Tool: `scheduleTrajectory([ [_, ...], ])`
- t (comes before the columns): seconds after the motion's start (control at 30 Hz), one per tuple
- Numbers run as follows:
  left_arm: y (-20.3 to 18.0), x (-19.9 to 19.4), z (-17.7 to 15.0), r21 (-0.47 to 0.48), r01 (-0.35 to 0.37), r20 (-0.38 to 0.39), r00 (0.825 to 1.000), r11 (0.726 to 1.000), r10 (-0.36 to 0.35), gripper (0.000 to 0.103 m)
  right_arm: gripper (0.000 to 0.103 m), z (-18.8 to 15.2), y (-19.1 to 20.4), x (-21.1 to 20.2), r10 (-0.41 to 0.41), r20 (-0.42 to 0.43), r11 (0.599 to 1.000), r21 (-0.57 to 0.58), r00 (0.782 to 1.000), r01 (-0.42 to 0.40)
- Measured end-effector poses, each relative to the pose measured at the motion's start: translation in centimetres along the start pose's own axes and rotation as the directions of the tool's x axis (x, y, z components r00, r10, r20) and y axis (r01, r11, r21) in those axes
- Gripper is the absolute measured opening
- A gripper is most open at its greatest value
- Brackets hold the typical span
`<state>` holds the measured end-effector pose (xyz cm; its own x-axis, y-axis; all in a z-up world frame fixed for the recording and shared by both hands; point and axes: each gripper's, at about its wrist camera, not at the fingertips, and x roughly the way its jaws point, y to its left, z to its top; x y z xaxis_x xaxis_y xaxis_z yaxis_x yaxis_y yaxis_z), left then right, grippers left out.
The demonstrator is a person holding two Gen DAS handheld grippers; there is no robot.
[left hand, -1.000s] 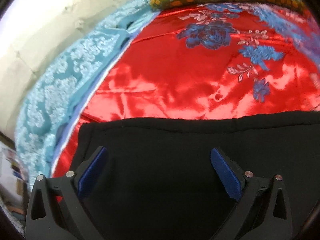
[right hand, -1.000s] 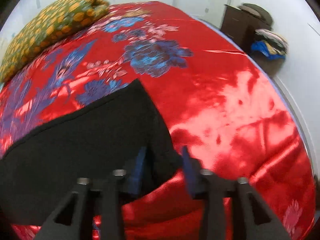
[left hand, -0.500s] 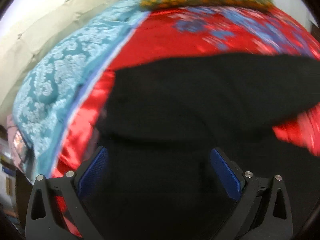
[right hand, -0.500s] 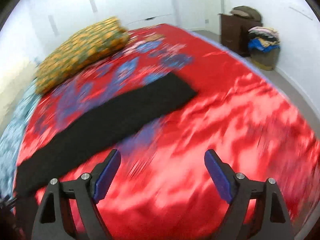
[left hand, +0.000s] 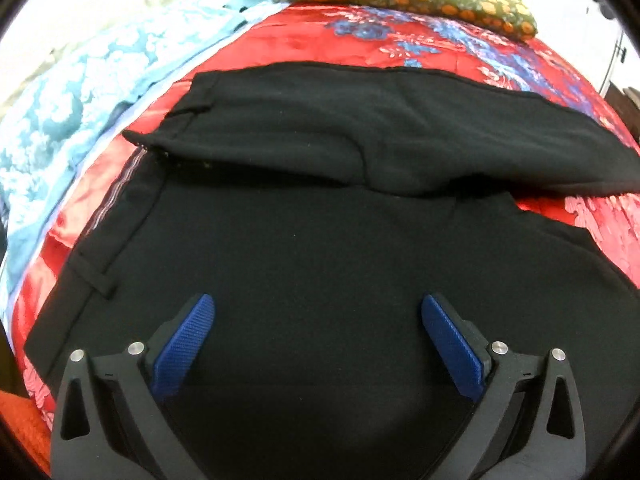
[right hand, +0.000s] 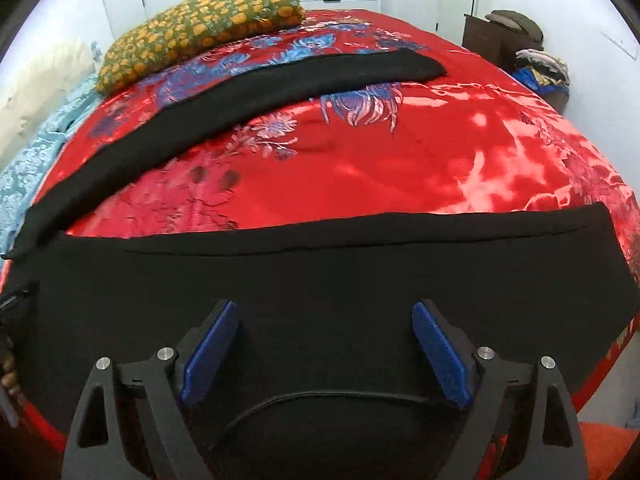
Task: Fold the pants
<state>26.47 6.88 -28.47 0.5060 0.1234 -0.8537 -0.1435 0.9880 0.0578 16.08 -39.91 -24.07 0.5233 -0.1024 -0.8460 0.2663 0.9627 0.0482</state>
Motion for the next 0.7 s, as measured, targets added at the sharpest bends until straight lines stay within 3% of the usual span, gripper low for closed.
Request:
scheduleTrajectory([
  [0.03,-0.2,0.0,-0.1,0.004,-0.006,0.010,1.000,1.000,0.006,0.103,0.098,-0.2,-0.2,0.7,-0.006,-0.021,1.000,0.006,1.000,0.006],
  [0.1,-0.2,0.0,-0.3,0.004,-0.007,0.017,1.000,1.000,0.007,0.103,0.103,-0.4,-0.9,1.2,0.008,-0.019,0.999,0.042,1.000,-0.008],
  [0.7,-0.1,-0.2,-0.9,0.012,-0.013,0.048,0.999,1.000,0.013,0.102,0.103,-1.0,-0.1,1.9,-0.017,0.020,0.999,-0.031,1.000,0.018],
])
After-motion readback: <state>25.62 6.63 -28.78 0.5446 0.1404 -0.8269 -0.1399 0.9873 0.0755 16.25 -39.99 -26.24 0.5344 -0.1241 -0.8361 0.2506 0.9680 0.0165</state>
